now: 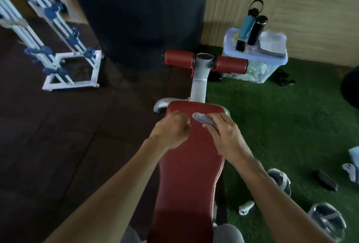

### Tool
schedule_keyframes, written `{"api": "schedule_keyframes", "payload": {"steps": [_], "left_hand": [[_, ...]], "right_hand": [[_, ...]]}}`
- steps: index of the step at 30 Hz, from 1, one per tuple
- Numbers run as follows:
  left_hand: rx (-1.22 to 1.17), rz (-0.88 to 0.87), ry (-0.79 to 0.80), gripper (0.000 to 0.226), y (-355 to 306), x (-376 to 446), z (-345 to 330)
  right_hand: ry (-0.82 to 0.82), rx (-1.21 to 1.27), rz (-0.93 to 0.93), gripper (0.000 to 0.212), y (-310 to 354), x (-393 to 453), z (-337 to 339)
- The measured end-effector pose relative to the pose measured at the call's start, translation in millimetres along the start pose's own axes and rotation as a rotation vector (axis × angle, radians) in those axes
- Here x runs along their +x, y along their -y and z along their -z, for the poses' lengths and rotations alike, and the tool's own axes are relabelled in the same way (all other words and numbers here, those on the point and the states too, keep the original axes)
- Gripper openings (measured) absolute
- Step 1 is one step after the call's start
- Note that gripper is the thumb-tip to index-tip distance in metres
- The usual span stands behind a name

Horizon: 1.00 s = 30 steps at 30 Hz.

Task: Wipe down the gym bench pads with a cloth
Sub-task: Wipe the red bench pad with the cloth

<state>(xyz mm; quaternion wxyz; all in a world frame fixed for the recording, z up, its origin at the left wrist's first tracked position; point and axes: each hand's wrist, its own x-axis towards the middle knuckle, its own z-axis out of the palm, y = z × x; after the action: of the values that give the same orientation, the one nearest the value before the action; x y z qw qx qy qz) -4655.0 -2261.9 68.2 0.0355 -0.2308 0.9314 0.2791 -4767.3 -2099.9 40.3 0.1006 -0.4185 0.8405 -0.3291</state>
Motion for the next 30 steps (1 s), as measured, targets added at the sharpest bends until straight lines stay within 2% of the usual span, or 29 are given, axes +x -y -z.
{"api": "schedule_keyframes", "payload": {"steps": [4,10,12,14,16,18,20,22,24,27,30], "left_hand": [[-0.019,0.144,0.014,0.021,43.6,71.8,-43.4],[-0.014,0.207,-0.035,0.013,132.7,168.3,-121.4],[0.003,0.201,-0.082,0.012,151.6,194.0,-149.7],[0.007,0.174,-0.150,0.024,163.2,209.7,-179.9],[0.015,0.102,-0.265,0.033,166.9,216.0,-210.7],[0.037,-0.005,-0.357,0.041,161.1,221.6,-237.6],[0.081,-0.107,-0.288,0.050,149.0,232.6,-262.5],[0.158,-0.184,-0.135,0.066,138.3,247.6,-287.0],[0.233,-0.208,-0.055,0.075,134.7,264.5,-307.9],[0.283,-0.180,-0.044,0.080,144.2,282.8,-326.4],[0.250,-0.124,-0.125,0.077,157.7,279.5,-332.5]], "right_hand": [[0.018,-0.035,0.038,0.056,-63.8,62.9,-53.0],[0.046,-0.153,0.052,0.050,-156.6,125.6,-171.4],[0.102,-0.197,0.033,0.060,-188.4,135.4,-205.5],[0.115,-0.205,-0.003,0.073,-216.3,135.3,-224.3],[0.015,-0.148,-0.093,0.070,-238.6,130.2,-228.0],[-0.163,-0.134,-0.163,0.057,-259.1,126.9,-224.1],[-0.226,-0.149,-0.193,0.049,-278.1,127.1,-222.3],[-0.174,-0.174,-0.195,0.048,-295.3,130.0,-226.8],[-0.127,-0.201,-0.184,0.050,-309.5,136.8,-231.5],[-0.142,-0.240,-0.176,0.051,-320.9,147.3,-236.4],[-0.122,-0.345,-0.172,0.052,-322.8,145.0,-244.7]]}}
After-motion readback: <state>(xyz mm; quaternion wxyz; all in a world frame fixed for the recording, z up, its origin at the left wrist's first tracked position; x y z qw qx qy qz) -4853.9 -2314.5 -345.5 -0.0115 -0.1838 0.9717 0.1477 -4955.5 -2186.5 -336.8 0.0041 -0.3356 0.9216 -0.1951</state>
